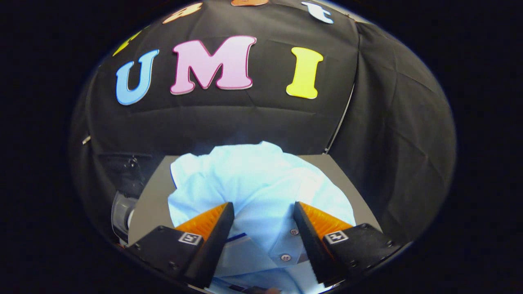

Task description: Put the clothes into the washing machine and then close the washing machine lid.

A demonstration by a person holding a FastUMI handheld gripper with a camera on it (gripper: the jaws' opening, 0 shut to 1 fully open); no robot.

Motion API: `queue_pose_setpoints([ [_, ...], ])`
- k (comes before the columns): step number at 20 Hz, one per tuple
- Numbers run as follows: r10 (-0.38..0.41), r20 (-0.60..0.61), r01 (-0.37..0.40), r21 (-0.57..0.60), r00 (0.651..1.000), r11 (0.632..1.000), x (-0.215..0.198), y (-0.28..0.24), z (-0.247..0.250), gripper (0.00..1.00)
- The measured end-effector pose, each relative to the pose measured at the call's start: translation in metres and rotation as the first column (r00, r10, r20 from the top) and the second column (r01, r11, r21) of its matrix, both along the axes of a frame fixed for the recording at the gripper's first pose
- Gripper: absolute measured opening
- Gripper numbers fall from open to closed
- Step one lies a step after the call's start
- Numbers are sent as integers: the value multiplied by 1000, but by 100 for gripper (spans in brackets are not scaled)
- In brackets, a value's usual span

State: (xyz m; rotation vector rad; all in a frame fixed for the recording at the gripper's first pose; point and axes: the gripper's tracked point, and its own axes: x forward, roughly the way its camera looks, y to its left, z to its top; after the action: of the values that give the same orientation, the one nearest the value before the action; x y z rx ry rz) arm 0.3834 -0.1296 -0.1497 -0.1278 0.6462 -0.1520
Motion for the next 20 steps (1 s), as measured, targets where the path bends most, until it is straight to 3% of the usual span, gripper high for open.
queue_pose_setpoints([
  [1,-32,19,33,-29,999,999,2,-12,3,80],
  [3,-79,12,79,-12,997,997,-9,-12,8,29],
  [4,-80,4,80,2,997,997,-11,-9,12,29],
  [5,-72,3,72,22,997,997,-14,-3,15,21],
  [10,-49,62,38,161,997,986,-14,29,71,20],
  [16,-11,164,-26,218,986,976,-19,88,141,20],
  [20,59,198,-105,228,978,968,-26,154,165,20],
])
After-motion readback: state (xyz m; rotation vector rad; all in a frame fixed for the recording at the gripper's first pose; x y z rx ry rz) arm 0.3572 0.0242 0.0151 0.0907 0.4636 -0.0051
